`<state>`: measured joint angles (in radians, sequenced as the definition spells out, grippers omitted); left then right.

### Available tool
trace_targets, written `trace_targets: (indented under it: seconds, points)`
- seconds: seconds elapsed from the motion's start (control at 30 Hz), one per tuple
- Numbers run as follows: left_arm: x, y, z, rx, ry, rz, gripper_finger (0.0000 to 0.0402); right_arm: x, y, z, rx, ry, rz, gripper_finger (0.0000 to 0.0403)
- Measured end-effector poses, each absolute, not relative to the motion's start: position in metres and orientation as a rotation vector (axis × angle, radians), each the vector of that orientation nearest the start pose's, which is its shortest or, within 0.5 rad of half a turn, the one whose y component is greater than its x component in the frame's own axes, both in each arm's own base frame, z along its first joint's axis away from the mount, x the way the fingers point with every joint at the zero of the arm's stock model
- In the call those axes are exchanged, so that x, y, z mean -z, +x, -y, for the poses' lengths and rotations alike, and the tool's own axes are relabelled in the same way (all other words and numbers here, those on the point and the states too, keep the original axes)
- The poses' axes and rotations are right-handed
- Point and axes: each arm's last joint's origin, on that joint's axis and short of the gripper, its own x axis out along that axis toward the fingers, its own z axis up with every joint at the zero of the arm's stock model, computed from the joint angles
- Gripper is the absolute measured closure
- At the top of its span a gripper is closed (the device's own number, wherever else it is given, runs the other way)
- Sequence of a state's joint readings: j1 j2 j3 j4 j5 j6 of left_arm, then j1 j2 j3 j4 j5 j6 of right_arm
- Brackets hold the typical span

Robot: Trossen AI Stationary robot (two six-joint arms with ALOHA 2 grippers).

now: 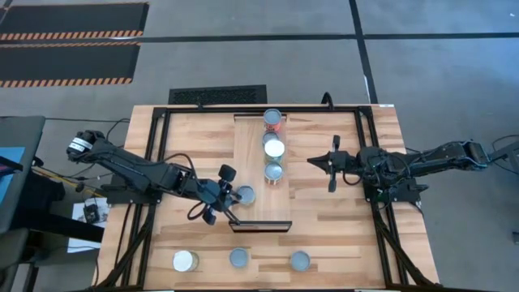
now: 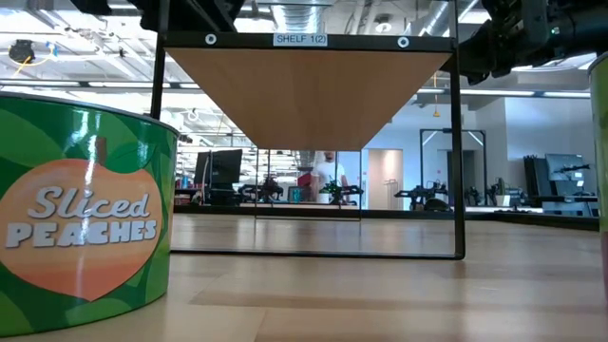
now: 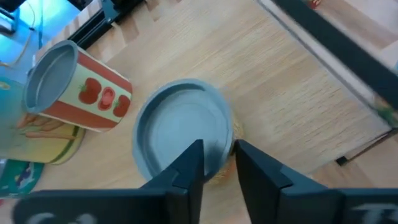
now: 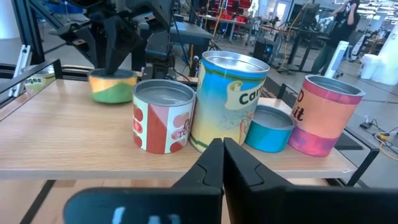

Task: Pick and place cans onto a shelf
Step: Put the small yellow can on the shelf aligned with the other small blue can

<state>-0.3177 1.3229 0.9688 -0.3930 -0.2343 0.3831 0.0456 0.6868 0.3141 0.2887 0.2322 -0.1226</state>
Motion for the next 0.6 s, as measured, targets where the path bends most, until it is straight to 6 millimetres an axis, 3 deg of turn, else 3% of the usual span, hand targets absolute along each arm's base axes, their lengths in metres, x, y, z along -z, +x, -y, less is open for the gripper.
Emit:
trace_targets:
  seconds: [0.17, 0.37, 0.6]
  points:
    - [-0.266, 0.266, 0.071, 0.183, 0.617, -0.709, 0.0392, -0.230, 0.162, -0.001, 0.181, -0.131, -0.094, 0.0381]
    - [-0.282, 0.260, 0.043, 0.106, 0.507, -0.671, 0.0399, -0.230, 0.162, -0.001, 0.182, -0.131, -0.091, 0.0387]
    - [-0.290, 0.260, -0.009, -0.009, 0.303, -0.651, 0.0401, -0.230, 0.162, -0.001, 0.182, -0.131, -0.090, 0.0383]
